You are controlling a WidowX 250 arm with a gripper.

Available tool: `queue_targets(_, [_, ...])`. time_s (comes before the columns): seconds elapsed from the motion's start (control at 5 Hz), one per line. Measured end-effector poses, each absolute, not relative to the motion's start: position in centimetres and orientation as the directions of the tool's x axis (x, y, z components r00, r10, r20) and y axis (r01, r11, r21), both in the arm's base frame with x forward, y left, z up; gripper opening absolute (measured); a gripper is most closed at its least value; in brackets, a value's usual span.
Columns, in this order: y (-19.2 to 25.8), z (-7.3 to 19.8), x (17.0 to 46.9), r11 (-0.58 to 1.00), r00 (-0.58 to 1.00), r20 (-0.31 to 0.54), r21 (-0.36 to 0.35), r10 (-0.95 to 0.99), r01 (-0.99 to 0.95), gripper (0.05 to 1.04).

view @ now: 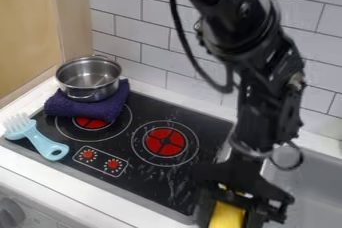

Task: Move the yellow object next to the right burner

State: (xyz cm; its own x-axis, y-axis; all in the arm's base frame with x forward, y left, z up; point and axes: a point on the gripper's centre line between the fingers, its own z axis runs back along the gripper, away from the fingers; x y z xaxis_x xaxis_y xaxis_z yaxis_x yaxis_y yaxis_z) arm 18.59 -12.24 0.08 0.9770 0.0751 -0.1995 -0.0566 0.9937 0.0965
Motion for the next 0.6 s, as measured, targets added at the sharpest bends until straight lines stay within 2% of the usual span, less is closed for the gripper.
queue_targets(0.2, [-12.31,-0.19,18.65,0.993,0.977,-0.193,0.093,0.089,-0.072,0.589])
queue_targets(0.4, [-12.52,-0.34,18.6,0.994,0.976,-0.196,0.081,0.091,-0.076,0.65])
queue_targets(0.6, [-12.48,-0.32,18.37,0.995,0.974,-0.214,0.08,0.08,-0.064,0.935])
